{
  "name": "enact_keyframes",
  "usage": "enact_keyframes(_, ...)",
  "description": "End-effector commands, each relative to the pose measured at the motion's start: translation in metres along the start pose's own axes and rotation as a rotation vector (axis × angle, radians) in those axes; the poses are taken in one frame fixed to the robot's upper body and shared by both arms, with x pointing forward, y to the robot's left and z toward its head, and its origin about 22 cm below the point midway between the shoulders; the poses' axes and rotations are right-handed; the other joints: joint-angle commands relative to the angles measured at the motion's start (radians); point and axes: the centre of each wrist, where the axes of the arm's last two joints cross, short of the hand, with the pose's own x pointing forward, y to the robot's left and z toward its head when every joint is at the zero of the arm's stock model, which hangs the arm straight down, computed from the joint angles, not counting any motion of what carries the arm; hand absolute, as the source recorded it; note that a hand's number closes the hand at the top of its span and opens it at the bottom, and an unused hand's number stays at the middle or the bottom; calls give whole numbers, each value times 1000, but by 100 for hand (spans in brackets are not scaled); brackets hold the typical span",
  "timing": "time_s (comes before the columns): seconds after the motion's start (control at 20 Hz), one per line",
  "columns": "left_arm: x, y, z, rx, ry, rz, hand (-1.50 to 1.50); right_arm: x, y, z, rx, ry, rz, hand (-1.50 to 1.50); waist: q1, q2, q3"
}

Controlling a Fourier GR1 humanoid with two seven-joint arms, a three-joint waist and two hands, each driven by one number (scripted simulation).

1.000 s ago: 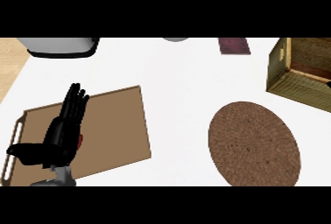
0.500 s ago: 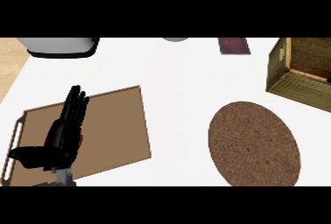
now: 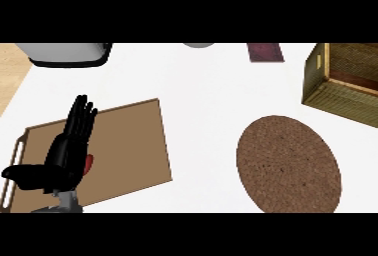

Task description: Pick the tomato from the placemat and place it in the basket

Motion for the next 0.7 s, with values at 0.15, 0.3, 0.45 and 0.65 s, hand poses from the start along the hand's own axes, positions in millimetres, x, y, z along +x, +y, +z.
enact_keyframes(0.15, -2, -4, -2, 15, 14, 15, 0, -27, -68, -10, -160, 93, -89, -150, -12, -1, 1)
enact_keyframes(0.3, 12, 8, -6, 4, 4, -1, 0, -33, -73, -6, -185, 134, -152, -150, -5, -1, 1)
enact_keyframes(0.45, -10, -5, 5, -2, 15, 12, 0, -58, -122, -2, -159, 54, -182, -150, -14, -2, 1)
enact_keyframes(0.65, -5, -3, 1, 9, 20, 1, 0, -64, -150, 0, -131, 57, -267, -150, -12, -2, 0)
